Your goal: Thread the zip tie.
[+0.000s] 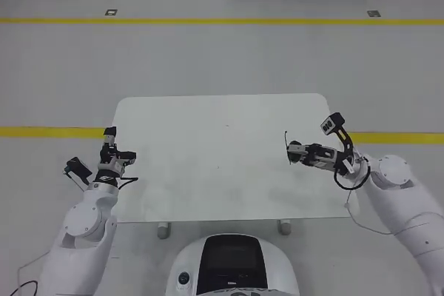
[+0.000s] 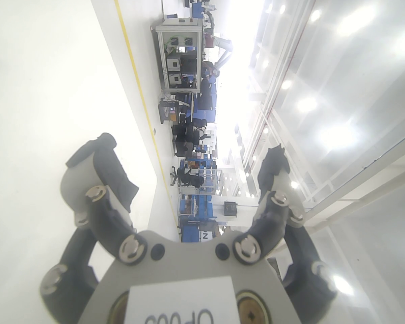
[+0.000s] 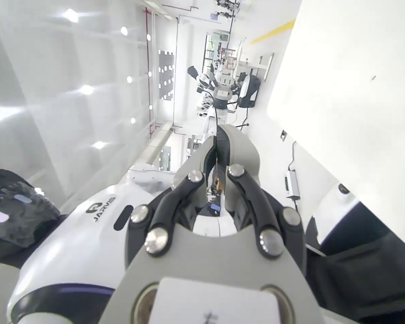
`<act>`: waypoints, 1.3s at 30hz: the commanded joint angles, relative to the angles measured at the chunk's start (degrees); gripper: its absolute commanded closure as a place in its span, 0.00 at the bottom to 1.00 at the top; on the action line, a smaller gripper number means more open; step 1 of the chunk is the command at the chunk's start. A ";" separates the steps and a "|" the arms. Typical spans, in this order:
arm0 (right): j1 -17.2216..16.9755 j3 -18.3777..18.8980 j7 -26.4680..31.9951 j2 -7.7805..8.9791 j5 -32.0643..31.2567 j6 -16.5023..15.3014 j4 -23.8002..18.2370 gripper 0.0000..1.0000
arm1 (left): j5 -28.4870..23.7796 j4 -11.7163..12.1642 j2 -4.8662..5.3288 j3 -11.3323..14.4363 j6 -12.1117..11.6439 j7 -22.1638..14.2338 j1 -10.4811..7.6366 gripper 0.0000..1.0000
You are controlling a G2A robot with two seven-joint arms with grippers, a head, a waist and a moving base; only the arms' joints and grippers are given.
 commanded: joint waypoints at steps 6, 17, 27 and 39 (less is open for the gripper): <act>4.19 -4.21 -8.94 -2.34 1.15 3.84 0.91 1.00 | 0.00 0.00 0.00 0.00 0.00 0.00 0.00 0.00; 3.69 -4.25 -11.41 -2.56 1.14 4.70 0.18 1.00 | 0.00 0.00 0.00 0.00 0.00 0.00 0.00 0.00; 5.23 -6.01 -24.80 -4.42 0.84 14.02 2.36 1.00 | 37.45 -3.80 0.12 9.72 -9.70 2.30 -2.79 0.00; 6.10 -6.88 -26.13 -4.91 0.37 18.08 3.75 1.00 | 46.82 -2.80 -0.25 14.61 -12.07 4.25 -4.28 0.00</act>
